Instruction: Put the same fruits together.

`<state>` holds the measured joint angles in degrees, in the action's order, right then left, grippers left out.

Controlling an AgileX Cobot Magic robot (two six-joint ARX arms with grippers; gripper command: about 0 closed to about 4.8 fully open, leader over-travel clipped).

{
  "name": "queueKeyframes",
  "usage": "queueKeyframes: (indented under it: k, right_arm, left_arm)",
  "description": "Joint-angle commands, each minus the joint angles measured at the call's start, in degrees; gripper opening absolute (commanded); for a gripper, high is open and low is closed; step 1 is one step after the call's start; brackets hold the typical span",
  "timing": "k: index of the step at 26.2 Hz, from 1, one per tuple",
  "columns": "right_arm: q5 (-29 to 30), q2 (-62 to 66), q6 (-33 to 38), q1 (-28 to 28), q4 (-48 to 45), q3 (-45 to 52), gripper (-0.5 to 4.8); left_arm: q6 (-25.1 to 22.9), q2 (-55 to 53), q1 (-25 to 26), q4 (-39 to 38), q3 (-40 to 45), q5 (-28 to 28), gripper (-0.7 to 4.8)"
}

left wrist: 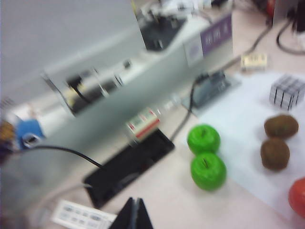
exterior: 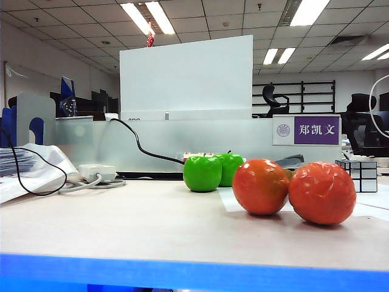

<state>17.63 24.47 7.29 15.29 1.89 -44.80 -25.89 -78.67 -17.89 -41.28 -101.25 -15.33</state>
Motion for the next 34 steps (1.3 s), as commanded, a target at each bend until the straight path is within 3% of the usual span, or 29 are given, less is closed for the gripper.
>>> queueKeyframes:
  k: [1, 6, 13, 19, 23, 26, 29, 34]
  right_arm:
    - [-3.65, -3.37, -0.28, -0.13, 4.09, -3.78, 0.22]
    - [-7.67, -7.69, -1.75, -0.28, 8.24, -8.72, 0.22]
    - [-7.65, -9.31, -1.75, -0.24, 9.88, -9.94, 0.22]
    - [-7.67, -8.15, -1.75, -0.20, 10.36, -9.70, 0.22]
    - [-7.69, -6.56, -1.75, -0.22, 17.64, -9.44, 0.22]
    - [-7.65, -6.12, -1.75, -0.20, 20.85, -5.99, 0.22]
    - [-7.43, -6.67, -1.75, -0.20, 18.78, 2.03, 0.22]
    - [-7.69, -8.41, -1.64, -0.17, 6.82, 14.88, 0.22]
  left_arm:
    - [-0.87, 5.92, 0.02, 0.04, 0.26, 2.73, -0.06]
    - [0.96, 18.64, 0.02, 0.15, 4.68, 7.39, -0.06]
    - [7.58, 47.30, 0.02, 11.56, 27.45, 23.65, -0.06]
    - [14.67, 64.41, 0.02, 11.34, 41.09, 24.81, -0.06]
    - [19.58, 70.84, 0.02, 10.69, 51.58, 26.88, -0.06]
    - [26.01, 73.24, 0.02, 11.30, 59.34, 26.49, -0.06]
    - [33.51, 73.83, 0.02, 15.23, 66.45, 22.97, -0.06]
    - [34.69, 74.03, 0.02, 26.58, 77.55, 16.17, -0.06]
